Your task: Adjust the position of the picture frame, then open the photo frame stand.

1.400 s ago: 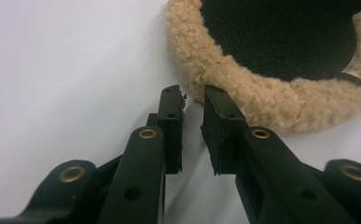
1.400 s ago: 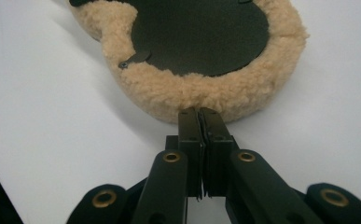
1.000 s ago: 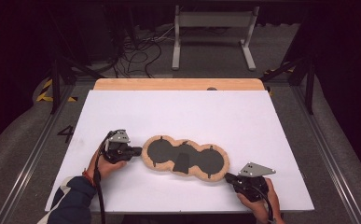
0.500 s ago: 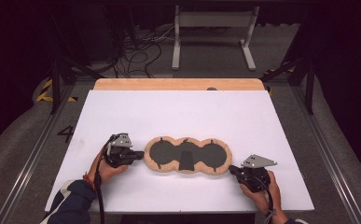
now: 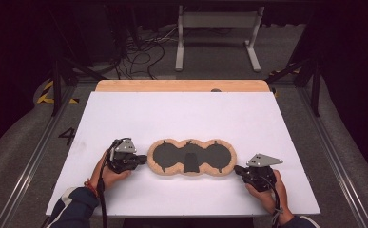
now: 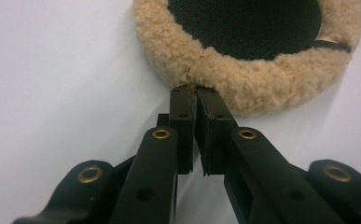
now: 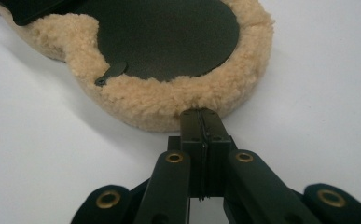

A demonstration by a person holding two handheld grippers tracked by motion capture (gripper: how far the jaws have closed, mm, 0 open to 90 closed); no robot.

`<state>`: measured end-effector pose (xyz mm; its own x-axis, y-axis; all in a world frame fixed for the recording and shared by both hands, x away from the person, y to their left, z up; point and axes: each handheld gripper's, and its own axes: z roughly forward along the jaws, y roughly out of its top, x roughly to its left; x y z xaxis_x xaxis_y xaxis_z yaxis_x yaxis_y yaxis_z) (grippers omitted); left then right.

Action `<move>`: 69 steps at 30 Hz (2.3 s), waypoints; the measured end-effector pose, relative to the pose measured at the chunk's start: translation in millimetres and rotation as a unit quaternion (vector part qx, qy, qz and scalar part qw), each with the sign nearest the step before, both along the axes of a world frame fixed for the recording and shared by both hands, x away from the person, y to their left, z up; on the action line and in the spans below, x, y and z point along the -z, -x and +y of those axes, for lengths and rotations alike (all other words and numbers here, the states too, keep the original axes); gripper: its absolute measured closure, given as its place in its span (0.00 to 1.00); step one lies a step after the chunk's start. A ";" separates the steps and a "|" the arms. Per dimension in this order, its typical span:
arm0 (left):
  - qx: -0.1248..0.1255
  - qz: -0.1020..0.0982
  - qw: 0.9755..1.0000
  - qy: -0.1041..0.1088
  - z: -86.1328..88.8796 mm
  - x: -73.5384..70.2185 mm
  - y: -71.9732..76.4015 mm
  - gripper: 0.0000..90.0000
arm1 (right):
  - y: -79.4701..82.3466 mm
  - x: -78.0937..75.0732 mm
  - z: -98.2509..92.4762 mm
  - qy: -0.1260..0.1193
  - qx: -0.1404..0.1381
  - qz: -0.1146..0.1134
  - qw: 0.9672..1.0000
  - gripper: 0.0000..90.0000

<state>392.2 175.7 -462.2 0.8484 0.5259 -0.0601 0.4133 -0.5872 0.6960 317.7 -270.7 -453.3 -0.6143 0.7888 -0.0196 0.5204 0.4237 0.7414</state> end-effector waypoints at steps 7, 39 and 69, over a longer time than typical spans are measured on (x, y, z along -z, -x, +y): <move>-0.001 -0.008 1.000 0.000 3.6 -2.7 1.9 0.87 | 1.4 -2.2 -1.3 0.004 -0.005 0.001 1.000 0.99; -0.056 -0.076 0.995 0.037 54.1 -6.1 75.4 0.21 | 17.1 -26.1 6.2 -0.032 -0.078 -0.017 0.996 0.85; -0.057 -0.055 0.997 0.016 57.8 2.1 79.2 0.18 | -1.2 -6.6 79.6 -0.045 -0.137 0.062 0.988 0.78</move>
<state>313.0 233.5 -464.3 0.7857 0.6185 0.0124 0.3956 -0.5177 0.7586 318.9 -191.1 -446.7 -0.7985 0.5875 0.1315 0.4841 0.4966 0.7205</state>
